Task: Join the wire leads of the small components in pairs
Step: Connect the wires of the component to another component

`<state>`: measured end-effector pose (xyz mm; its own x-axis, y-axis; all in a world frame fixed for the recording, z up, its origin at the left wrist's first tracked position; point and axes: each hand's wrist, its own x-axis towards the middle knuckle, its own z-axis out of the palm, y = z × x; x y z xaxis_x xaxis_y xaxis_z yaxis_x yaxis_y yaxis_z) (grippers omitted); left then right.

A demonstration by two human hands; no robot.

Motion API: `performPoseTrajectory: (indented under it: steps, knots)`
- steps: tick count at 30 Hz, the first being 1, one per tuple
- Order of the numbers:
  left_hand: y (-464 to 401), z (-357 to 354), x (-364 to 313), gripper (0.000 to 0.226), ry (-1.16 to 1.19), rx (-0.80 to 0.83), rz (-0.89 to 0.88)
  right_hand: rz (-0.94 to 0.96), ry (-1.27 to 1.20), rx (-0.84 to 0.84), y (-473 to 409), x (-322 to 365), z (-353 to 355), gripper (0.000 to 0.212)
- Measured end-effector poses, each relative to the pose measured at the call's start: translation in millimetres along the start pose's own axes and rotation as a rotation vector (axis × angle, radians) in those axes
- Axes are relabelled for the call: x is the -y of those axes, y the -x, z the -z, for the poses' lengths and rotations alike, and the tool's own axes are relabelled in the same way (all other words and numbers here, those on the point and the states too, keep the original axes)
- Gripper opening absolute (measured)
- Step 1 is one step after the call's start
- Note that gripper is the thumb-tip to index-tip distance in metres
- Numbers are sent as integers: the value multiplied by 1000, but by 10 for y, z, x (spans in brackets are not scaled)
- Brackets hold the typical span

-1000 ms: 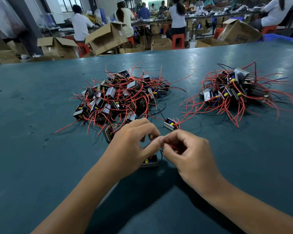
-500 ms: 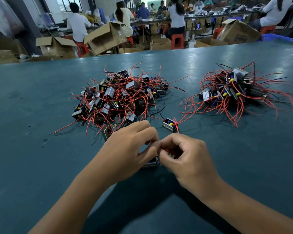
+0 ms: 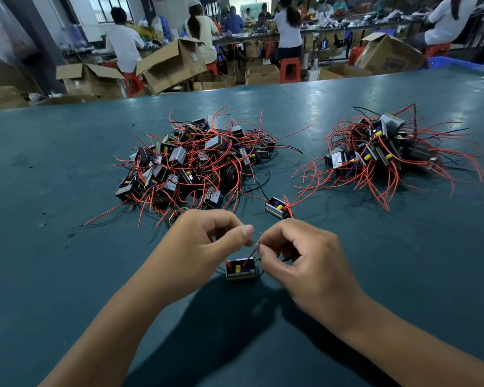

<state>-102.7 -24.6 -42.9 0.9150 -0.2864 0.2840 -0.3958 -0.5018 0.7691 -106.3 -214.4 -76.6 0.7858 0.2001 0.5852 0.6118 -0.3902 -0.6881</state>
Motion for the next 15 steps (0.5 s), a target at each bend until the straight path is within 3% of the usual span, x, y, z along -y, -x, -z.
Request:
performPoseTrajectory:
  steps: [2, 6, 15]
  knots:
    - [-3, 114, 43, 7, -66, -8, -127, -8, -10, 13, -13, -17, 10, 11]
    - [-11, 134, 90, 22, -228, 15, -339, 16, -39, 51, -13, -17, 22, 9]
    - [-21, 117, 70, 15, -354, 1, -451, 78, -50, 101, -24, -11, 53, 10]
